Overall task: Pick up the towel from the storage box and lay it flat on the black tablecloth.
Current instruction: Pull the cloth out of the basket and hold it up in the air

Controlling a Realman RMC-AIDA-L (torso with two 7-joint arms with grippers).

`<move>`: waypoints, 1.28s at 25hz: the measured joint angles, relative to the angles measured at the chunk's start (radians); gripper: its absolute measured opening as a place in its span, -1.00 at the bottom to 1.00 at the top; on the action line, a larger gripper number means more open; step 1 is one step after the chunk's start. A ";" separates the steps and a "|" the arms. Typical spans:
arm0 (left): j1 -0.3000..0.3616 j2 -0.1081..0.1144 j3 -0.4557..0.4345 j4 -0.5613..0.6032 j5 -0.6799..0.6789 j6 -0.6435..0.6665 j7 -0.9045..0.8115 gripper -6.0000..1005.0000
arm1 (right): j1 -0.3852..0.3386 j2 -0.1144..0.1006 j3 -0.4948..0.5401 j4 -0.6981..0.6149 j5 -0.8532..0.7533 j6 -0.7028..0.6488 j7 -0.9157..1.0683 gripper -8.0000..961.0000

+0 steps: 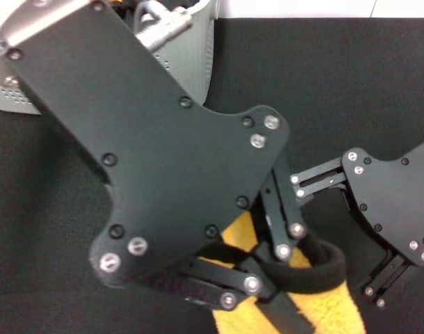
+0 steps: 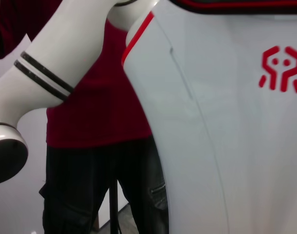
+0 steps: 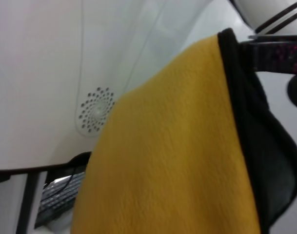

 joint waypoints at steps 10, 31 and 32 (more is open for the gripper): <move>-0.037 -0.039 0.022 -0.017 0.032 0.000 0.004 -0.94 | 0.027 0.029 0.000 -0.073 -0.051 -0.008 -0.015 0.65; -0.042 -0.065 0.033 -0.039 0.055 -0.002 0.010 -0.93 | 0.030 0.070 -0.051 -0.072 -0.077 -0.017 -0.053 0.53; -0.039 -0.067 0.030 -0.041 0.065 -0.002 0.010 -0.93 | 0.019 0.071 -0.048 -0.073 -0.075 -0.011 -0.055 0.53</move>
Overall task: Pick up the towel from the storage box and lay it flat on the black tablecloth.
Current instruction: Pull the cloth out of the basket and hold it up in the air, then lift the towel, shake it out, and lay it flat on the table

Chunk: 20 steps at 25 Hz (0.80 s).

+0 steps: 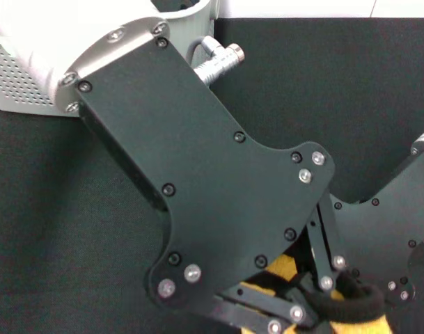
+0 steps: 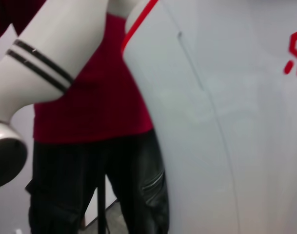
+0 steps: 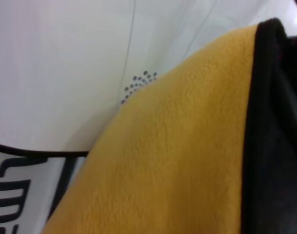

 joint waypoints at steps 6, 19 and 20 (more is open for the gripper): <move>0.034 -0.007 -0.038 -0.004 0.056 -0.001 0.000 -0.93 | -0.072 0.002 0.089 -0.001 0.022 0.075 0.004 -0.20; 0.196 -0.124 -0.334 0.003 0.292 -0.006 0.066 -0.93 | -0.265 0.002 0.325 0.001 0.198 0.240 -0.011 -0.89; 0.210 -0.140 -0.366 0.004 0.328 -0.011 0.090 -0.93 | -0.272 0.003 0.330 0.004 0.215 0.242 -0.010 -0.90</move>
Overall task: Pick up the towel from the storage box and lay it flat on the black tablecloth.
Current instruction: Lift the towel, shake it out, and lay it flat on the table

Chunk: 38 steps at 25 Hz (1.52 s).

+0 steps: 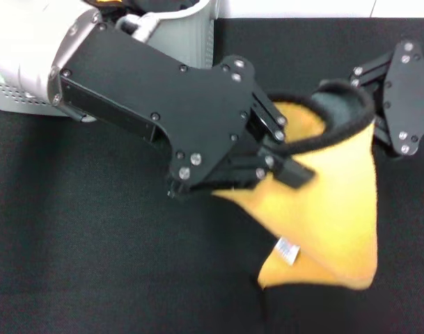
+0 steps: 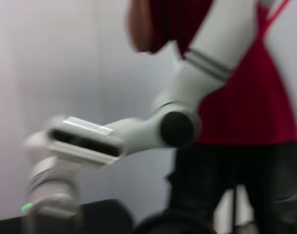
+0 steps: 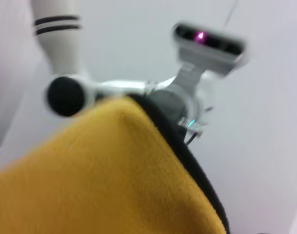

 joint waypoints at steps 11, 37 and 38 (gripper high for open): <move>0.176 -0.028 -0.051 -0.007 0.142 -0.200 0.206 -0.92 | -0.012 0.004 -0.022 -0.064 0.147 0.182 0.097 -0.95; 0.271 -0.055 -0.239 -0.402 -0.002 -0.269 0.564 -0.77 | -0.009 0.001 -0.256 -0.390 0.343 0.611 0.159 -0.95; 0.269 -0.055 -0.239 -0.409 -0.003 -0.269 0.570 -0.77 | 0.001 -0.001 -0.255 -0.392 0.343 0.619 0.162 -0.95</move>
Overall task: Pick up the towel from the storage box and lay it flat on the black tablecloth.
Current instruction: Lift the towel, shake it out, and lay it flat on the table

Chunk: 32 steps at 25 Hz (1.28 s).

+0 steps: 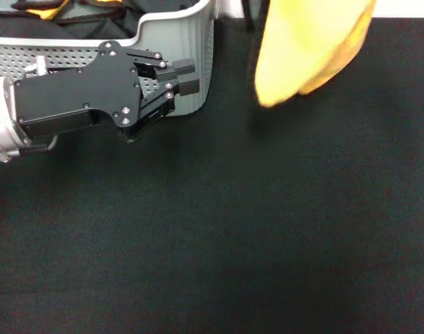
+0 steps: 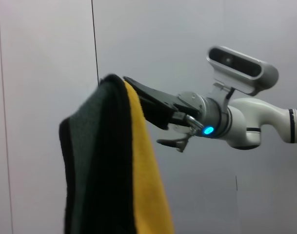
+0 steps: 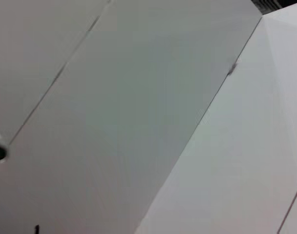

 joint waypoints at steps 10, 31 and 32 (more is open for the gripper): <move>0.002 -0.003 -0.013 -0.130 -0.156 -0.005 0.095 -0.74 | 0.023 -0.001 -0.006 -0.018 -0.008 0.007 0.026 -0.95; -0.041 0.001 0.025 -0.316 -0.182 -0.001 0.158 -0.08 | -0.017 0.005 -0.037 -0.112 0.012 -0.011 0.070 -0.95; -0.049 0.002 0.025 -0.330 -0.178 -0.007 0.161 -0.08 | -0.015 0.005 -0.040 -0.112 0.016 -0.011 0.069 -0.95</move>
